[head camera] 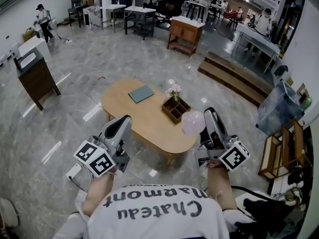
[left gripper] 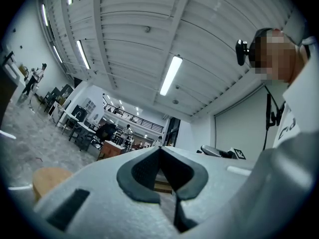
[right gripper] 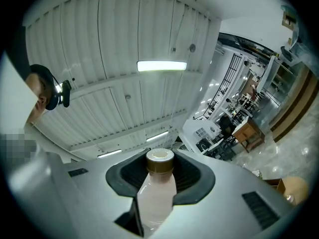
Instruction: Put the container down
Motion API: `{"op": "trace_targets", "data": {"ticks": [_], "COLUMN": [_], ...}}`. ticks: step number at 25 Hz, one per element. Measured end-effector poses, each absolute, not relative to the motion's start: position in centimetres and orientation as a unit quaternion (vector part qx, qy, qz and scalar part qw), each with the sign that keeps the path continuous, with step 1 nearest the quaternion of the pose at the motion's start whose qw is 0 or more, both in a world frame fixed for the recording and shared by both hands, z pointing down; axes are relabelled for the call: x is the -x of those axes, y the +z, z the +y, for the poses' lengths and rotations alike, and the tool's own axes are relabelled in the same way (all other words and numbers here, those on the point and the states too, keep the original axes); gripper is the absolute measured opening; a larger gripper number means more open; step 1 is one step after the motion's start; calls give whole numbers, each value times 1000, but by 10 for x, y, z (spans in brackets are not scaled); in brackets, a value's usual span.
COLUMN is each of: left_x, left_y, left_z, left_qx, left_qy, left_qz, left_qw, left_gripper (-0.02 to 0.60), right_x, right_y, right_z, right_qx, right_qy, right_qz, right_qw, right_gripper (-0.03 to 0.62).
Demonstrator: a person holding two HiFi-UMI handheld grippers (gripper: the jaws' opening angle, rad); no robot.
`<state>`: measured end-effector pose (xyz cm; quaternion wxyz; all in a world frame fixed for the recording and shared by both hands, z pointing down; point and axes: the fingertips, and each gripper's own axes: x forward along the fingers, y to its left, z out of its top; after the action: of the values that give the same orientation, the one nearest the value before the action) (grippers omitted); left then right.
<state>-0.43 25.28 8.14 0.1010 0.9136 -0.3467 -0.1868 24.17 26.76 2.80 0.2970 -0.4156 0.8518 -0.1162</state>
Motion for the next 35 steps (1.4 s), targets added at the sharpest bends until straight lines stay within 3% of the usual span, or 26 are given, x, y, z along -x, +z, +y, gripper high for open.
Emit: {"op": "trace_targets", "data": {"ticks": [16, 35], "left_x": [13, 37], "left_y": [100, 73], "left_z": [176, -77], "left_qx": [-905, -941], "left_qy": [-173, -172], "left_qz": [-367, -264], "left_qw": [125, 122], "left_gripper": [15, 15], "right_x": [-243, -202], "right_y": [57, 39], "right_z": [187, -9], "right_qx": [418, 496], "right_qy": [-152, -126], "right_qz": [847, 801], "right_qw": [292, 310], "right_gripper": [133, 133]}}
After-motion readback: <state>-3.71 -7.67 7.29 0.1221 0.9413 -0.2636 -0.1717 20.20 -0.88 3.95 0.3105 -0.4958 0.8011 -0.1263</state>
